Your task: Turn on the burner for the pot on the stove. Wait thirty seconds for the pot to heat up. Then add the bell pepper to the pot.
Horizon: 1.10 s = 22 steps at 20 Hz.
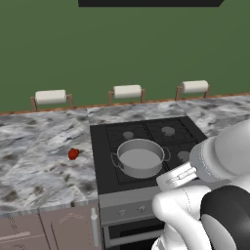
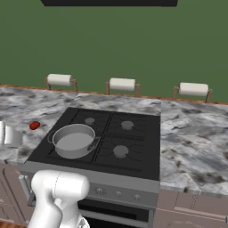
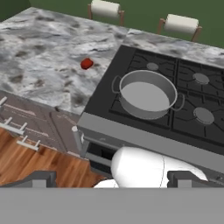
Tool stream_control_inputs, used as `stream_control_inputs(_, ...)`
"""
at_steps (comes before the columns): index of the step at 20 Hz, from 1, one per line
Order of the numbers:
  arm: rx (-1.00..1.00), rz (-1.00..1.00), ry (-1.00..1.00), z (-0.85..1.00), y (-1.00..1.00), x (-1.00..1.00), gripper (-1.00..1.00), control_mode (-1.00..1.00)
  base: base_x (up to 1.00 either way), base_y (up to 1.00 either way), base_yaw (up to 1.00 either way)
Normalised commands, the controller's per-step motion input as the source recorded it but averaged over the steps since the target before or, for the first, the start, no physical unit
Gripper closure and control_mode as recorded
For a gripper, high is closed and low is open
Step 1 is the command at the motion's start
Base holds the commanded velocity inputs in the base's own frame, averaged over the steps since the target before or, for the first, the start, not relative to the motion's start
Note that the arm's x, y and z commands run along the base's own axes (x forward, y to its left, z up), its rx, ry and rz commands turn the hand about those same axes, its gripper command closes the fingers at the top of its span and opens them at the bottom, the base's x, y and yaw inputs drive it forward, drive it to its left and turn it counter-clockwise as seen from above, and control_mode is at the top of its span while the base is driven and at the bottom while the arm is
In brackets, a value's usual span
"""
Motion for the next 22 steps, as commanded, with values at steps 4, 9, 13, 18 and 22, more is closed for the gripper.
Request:
stream_control_inputs(4,0.00,0.00,-0.04,0.00,0.00,0.00,-1.00,-1.00,0.00,0.00,0.00)
stream_control_inputs(9,0.00,0.00,0.00,0.00,0.00,0.00,-1.00,-1.00,0.00,0.00,0.00)
stream_control_inputs(13,0.00,0.00,0.00,0.00,0.00,0.00,-1.00,-1.00,0.00,0.00,0.00)
stream_control_inputs(18,0.00,0.00,0.00,0.00,0.00,0.00,-1.00,-1.00,0.00,0.00,0.00)
stream_control_inputs(22,0.00,0.00,0.00,0.00,0.00,0.00,-1.00,-1.00,0.00,0.00,0.00)
